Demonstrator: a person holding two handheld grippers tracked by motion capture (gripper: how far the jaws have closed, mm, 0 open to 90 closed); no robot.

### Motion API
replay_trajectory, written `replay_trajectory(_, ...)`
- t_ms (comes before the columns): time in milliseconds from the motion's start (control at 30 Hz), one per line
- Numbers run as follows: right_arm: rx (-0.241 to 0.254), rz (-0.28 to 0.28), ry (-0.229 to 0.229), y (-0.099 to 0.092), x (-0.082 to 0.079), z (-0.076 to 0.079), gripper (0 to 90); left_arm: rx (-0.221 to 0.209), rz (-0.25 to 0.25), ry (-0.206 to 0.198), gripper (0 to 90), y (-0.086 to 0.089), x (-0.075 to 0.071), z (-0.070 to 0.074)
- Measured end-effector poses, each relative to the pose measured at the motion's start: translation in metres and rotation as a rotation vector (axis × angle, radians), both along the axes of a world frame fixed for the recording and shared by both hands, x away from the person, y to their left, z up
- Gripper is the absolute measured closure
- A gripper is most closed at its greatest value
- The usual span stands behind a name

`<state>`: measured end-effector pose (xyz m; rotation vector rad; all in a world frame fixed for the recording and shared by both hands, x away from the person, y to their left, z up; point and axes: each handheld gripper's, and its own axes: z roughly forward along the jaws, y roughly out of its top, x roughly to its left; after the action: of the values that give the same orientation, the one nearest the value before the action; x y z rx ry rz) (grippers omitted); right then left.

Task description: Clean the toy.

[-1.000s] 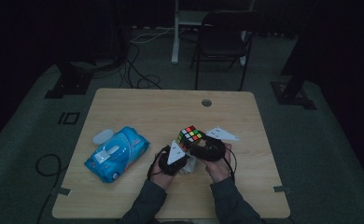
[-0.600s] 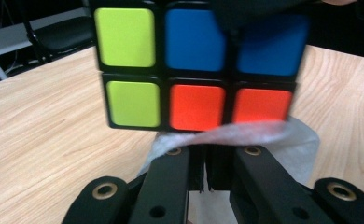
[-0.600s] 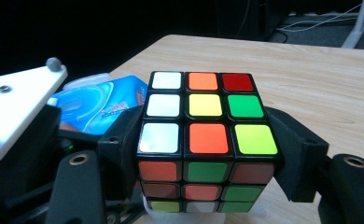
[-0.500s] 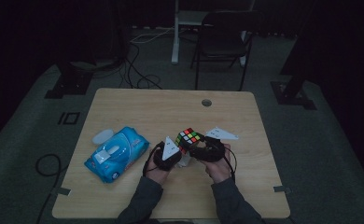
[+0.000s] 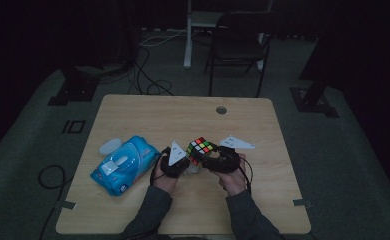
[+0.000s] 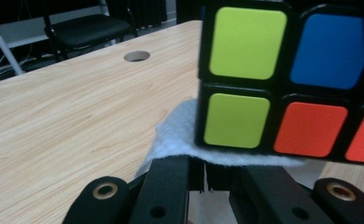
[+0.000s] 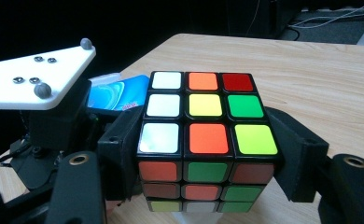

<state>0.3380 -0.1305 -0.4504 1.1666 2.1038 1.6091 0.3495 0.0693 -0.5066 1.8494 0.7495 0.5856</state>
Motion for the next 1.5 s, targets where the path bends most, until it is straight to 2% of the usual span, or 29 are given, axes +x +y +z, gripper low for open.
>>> replay_trajectory(233, 0.007, -0.002, 0.001, 0.0, 0.002, 0.0, 34.1, 0.013, -0.043, -0.013, 88.2, -0.005, -0.006, 0.0)
replay_trajectory(333, 0.009, -0.006, 0.002, -0.002, 0.002, 0.0, 34.1, 0.026, -0.036, -0.023, 88.1, -0.006, -0.007, 0.001)
replay_trajectory(500, 0.017, -0.002, 0.008, -0.005, 0.001, 0.0, 34.1, 0.018, -0.001, -0.026, 88.0, -0.001, -0.003, 0.003)
replay_trajectory(800, 0.058, 0.008, 0.031, -0.004, 0.004, 0.001, 34.1, 0.015, -0.02, -0.028, 88.0, -0.004, -0.002, 0.004)
replay_trajectory(833, 0.065, 0.007, 0.035, -0.003, 0.004, 0.001, 34.1, 0.004, -0.032, -0.022, 88.0, -0.005, -0.003, 0.002)
replay_trajectory(1067, 0.083, 0.001, 0.045, -0.002, 0.006, 0.0, 34.1, 0.032, -0.08, -0.029, 87.5, -0.016, -0.011, 0.001)
replay_trajectory(1200, 0.09, -0.008, 0.047, -0.005, 0.007, -0.001, 34.1, 0.033, -0.096, -0.031, 87.5, -0.018, -0.013, 0.002)
replay_trajectory(1400, 0.089, -0.017, 0.047, -0.009, 0.007, -0.001, 34.1, 0.037, -0.091, -0.031, 87.6, -0.016, -0.013, 0.004)
replay_trajectory(1500, 0.087, -0.014, 0.045, -0.012, 0.006, -0.001, 34.1, 0.024, -0.067, -0.024, 87.6, -0.01, -0.01, 0.006)
